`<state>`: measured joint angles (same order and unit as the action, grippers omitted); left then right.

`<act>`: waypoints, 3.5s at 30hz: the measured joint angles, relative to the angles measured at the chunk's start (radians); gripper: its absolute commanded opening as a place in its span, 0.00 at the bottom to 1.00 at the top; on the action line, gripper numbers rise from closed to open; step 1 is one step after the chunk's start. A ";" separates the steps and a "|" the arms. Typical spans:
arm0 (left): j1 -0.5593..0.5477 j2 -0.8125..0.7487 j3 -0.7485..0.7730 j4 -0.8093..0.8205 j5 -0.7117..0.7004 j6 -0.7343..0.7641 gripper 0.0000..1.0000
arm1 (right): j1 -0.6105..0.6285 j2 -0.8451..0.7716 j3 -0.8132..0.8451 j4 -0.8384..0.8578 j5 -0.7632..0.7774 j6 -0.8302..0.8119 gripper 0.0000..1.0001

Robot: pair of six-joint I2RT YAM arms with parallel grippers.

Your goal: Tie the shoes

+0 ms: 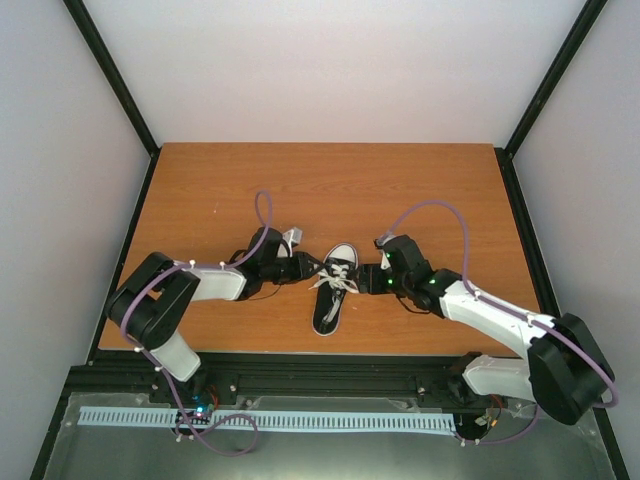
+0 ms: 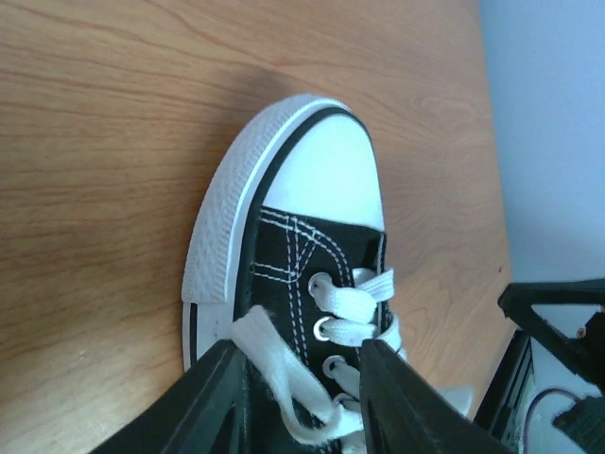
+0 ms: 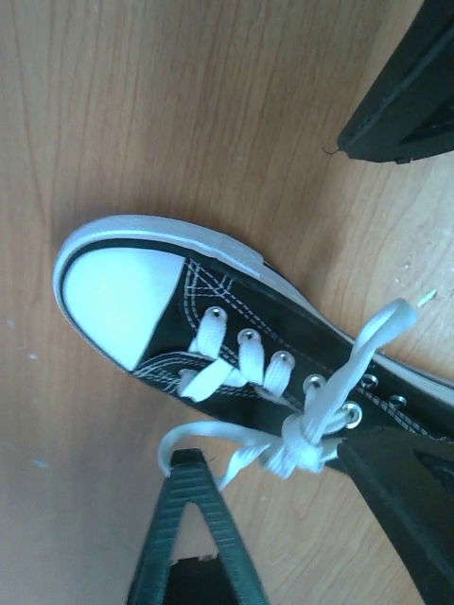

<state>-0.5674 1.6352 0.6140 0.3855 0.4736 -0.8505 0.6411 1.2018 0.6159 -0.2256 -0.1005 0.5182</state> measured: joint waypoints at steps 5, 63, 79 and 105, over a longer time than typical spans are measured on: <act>0.001 -0.090 -0.046 -0.003 -0.051 0.012 0.68 | 0.003 -0.101 0.000 -0.020 -0.012 -0.020 0.63; 0.001 -0.250 -0.112 -0.105 -0.199 0.045 0.79 | 0.152 0.055 -0.029 0.038 -0.098 0.132 0.03; 0.001 -0.230 -0.118 -0.042 -0.030 0.090 0.72 | 0.152 0.029 -0.128 -0.013 -0.124 0.160 0.03; 0.001 -0.118 -0.117 0.045 0.152 0.103 0.43 | -0.110 0.040 -0.204 0.224 -0.323 0.001 0.64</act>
<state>-0.5663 1.5173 0.4969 0.4305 0.6258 -0.7479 0.5312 1.2419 0.4114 -0.0021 -0.4240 0.5190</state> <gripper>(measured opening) 0.432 0.674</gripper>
